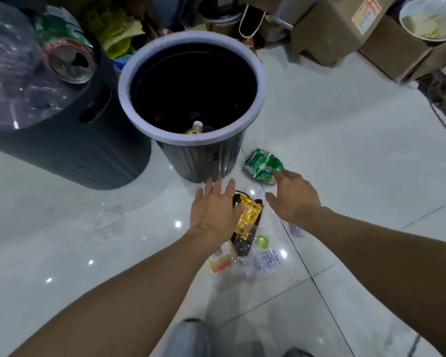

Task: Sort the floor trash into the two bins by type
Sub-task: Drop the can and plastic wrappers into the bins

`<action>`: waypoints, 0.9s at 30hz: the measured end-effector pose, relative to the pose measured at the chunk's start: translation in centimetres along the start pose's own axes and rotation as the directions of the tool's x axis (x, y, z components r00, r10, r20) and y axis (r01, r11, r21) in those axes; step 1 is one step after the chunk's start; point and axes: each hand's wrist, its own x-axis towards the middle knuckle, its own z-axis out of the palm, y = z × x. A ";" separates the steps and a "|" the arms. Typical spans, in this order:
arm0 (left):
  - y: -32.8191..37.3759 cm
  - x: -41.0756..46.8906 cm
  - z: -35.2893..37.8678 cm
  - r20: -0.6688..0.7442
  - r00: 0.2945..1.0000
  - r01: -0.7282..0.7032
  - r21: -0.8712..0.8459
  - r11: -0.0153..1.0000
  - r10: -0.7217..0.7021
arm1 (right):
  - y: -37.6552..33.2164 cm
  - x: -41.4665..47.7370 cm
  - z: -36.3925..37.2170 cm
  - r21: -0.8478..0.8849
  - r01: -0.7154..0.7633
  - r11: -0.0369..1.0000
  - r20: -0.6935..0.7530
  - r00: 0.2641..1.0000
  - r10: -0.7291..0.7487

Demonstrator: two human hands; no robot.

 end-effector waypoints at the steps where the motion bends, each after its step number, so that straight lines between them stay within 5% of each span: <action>1: -0.2 0.8 0.9 -0.013 1.000 -0.009 0.006 1.000 0.010 | 0.2 1.0 0.6 -0.002 -0.001 1.000 -0.009 1.000 0.001; 6: -0.4 3.6 4.2 -0.066 0.997 -0.027 -0.002 1.000 0.027 | 1.2 5.9 3.3 0.003 0.001 1.000 -0.037 0.999 -0.001; 15: -1.8 4.0 5.6 -0.119 0.992 -0.032 0.033 0.999 0.035 | 1.2 10.4 7.0 -0.024 -0.040 0.999 0.168 0.985 0.043; 27: -1.9 2.7 7.0 -0.105 0.994 -0.035 -0.017 0.999 0.033 | 1.8 7.2 9.0 0.344 -0.056 0.937 -0.116 0.988 0.102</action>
